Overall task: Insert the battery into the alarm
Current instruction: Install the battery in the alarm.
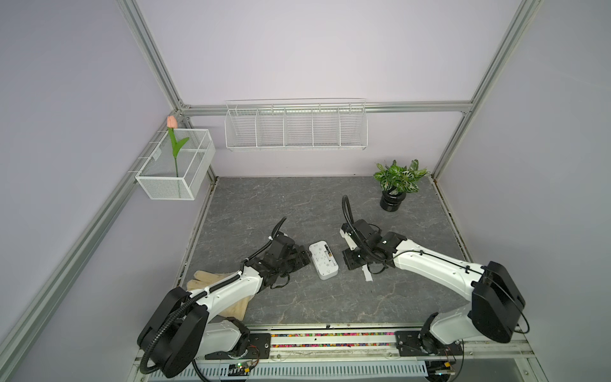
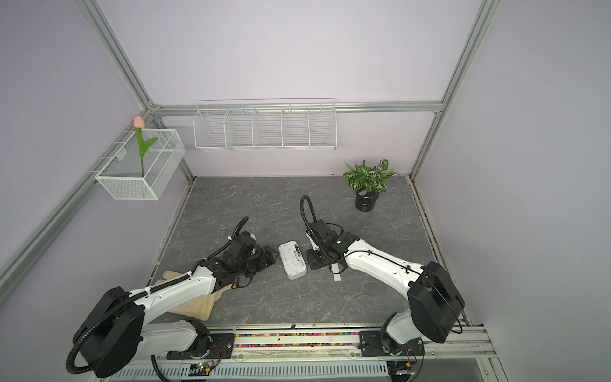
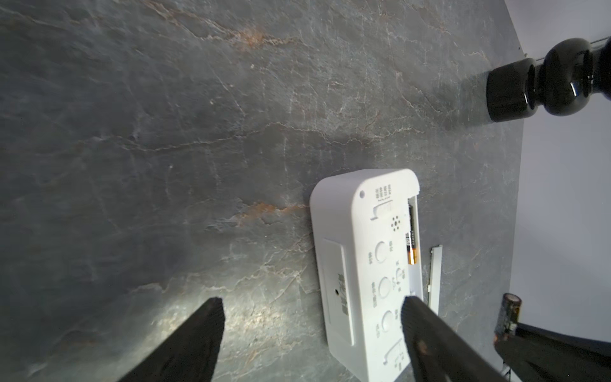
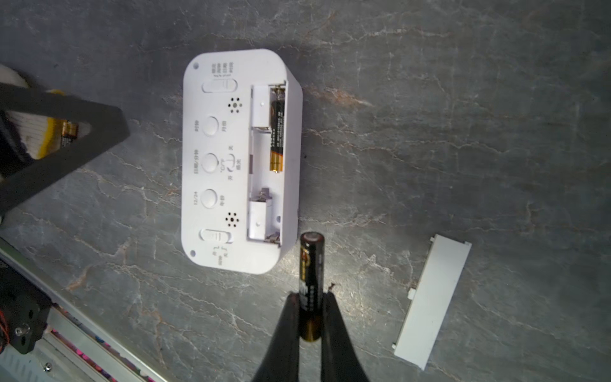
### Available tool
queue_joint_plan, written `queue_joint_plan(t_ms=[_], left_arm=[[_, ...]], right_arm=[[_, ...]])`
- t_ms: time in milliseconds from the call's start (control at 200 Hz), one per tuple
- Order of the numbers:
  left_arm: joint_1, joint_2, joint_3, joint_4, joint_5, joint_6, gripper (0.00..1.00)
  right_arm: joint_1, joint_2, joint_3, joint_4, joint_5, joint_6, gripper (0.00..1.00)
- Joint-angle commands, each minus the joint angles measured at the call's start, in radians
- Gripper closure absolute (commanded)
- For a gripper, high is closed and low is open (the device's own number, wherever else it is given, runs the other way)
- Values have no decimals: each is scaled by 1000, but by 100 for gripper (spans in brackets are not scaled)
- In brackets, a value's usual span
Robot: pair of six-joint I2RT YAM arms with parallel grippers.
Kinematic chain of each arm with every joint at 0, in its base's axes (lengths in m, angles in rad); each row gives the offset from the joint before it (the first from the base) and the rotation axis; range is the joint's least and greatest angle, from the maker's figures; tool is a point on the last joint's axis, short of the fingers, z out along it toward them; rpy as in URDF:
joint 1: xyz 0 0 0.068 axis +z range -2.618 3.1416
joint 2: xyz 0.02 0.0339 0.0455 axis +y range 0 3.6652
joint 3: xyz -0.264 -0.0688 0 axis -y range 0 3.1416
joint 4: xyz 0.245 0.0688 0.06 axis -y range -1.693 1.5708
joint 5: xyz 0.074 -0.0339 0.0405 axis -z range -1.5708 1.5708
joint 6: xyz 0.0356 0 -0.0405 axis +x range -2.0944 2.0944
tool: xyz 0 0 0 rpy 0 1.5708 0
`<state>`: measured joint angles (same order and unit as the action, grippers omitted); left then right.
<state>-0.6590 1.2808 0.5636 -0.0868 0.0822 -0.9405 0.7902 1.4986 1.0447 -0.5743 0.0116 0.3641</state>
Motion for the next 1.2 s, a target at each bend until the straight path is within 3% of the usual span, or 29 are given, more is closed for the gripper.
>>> queue_joint_plan(t_ms=[0, 230, 1195], left_arm=[[6, 43, 46, 47, 23, 25, 18], [5, 128, 75, 99, 52, 18, 22], [-22, 215, 104, 91, 48, 53, 24]], right_arm=[[-3, 60, 69, -72, -70, -86, 92], [1, 216, 206, -187, -108, -69, 92], [50, 365, 364, -338, -20, -14, 88]])
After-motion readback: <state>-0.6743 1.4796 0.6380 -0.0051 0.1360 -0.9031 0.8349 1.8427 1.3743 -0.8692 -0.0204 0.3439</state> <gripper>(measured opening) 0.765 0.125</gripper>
